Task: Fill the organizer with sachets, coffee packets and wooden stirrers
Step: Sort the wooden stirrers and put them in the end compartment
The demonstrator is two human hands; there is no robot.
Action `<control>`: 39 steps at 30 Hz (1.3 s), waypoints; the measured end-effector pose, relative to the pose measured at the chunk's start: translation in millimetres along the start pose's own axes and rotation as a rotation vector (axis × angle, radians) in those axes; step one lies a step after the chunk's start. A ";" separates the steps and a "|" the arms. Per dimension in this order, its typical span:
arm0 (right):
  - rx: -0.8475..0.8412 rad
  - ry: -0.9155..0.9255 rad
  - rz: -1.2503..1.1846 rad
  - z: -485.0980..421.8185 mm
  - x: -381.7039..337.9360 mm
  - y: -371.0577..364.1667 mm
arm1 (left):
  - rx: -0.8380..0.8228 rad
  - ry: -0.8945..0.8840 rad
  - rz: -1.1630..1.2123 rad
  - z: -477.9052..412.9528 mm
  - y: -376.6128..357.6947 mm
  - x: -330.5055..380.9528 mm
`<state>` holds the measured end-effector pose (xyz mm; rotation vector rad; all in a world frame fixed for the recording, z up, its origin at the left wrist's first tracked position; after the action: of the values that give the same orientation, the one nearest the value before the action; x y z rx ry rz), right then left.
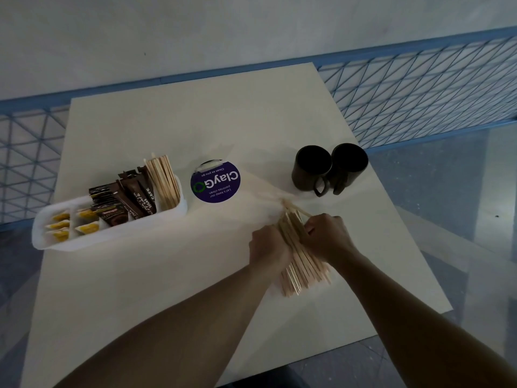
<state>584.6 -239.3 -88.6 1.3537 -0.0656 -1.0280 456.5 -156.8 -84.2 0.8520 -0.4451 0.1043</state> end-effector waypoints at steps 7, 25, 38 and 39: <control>0.019 -0.013 0.034 -0.3 -1.3 -0.1 | -0.049 0.078 0.080 -5.7 1.2 -11.1; -0.010 -0.002 0.089 4.8 -7.9 -5.6 | -0.135 0.158 0.268 -25.5 9.9 -35.0; -0.023 -0.023 0.120 6.6 -24.8 -6.4 | -0.191 0.218 0.347 -21.6 4.3 -53.9; -0.007 -0.020 0.117 6.5 -25.4 -3.1 | -0.192 0.218 0.347 -21.6 5.1 -54.4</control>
<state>564.2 -227.8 -76.5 1.3176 -0.1536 -0.9425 413.3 -132.6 -115.8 0.5614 -0.3870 0.4632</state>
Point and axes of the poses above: each hand's wrist, its own z-axis away from the middle knuckle, its own y-axis out of the back of the hand, x = y × z, the point moved 10 cm from there along -z, towards the middle knuckle, and after that the axes turned 9 degrees about y, right-handed, at the moved point
